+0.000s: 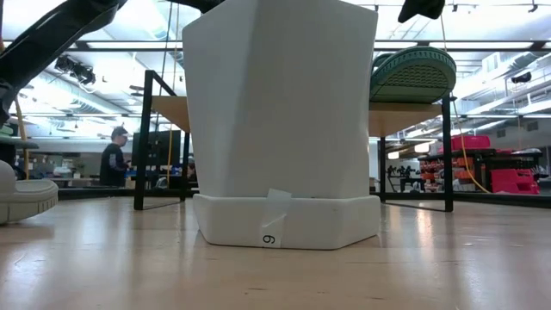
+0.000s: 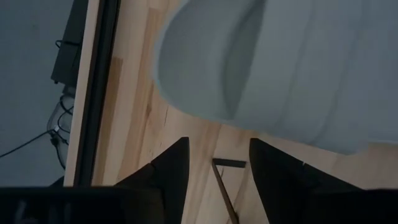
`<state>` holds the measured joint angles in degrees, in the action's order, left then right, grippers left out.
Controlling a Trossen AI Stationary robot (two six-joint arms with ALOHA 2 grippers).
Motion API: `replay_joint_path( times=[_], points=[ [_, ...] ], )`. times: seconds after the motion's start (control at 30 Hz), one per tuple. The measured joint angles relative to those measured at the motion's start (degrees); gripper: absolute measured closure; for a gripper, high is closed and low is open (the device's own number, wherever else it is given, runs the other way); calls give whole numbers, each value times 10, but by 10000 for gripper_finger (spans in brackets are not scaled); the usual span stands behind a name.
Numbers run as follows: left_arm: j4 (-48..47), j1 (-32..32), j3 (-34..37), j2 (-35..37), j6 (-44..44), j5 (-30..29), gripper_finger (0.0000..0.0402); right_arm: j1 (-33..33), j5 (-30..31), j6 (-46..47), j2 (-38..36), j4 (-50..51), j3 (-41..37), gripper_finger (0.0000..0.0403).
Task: Pick and place slides into the shelf
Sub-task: Put the gray slide on the shelf
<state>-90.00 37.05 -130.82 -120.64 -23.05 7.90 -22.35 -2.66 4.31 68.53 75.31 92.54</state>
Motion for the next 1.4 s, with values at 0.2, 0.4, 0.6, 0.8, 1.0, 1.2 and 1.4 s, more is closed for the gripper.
replay_joint_path(
  times=[0.2,0.4,0.6,0.8,1.0,1.2,1.4],
  points=[
    [0,-9,0,8,12,1,230,0,0,-4,0,0,0,397],
    [0,-25,0,8,4,2,230,0,0,-4,0,0,0,399],
    [0,-35,0,8,8,2,230,0,0,-4,0,0,0,397],
    [0,-36,0,8,18,1,230,0,0,-5,0,0,0,399],
    [0,-37,0,8,33,2,230,0,0,-9,0,0,0,396],
    [18,-43,0,8,41,5,230,0,0,-10,0,0,0,398],
    [76,-52,0,7,44,5,230,0,0,-10,0,0,0,396]
  ],
)
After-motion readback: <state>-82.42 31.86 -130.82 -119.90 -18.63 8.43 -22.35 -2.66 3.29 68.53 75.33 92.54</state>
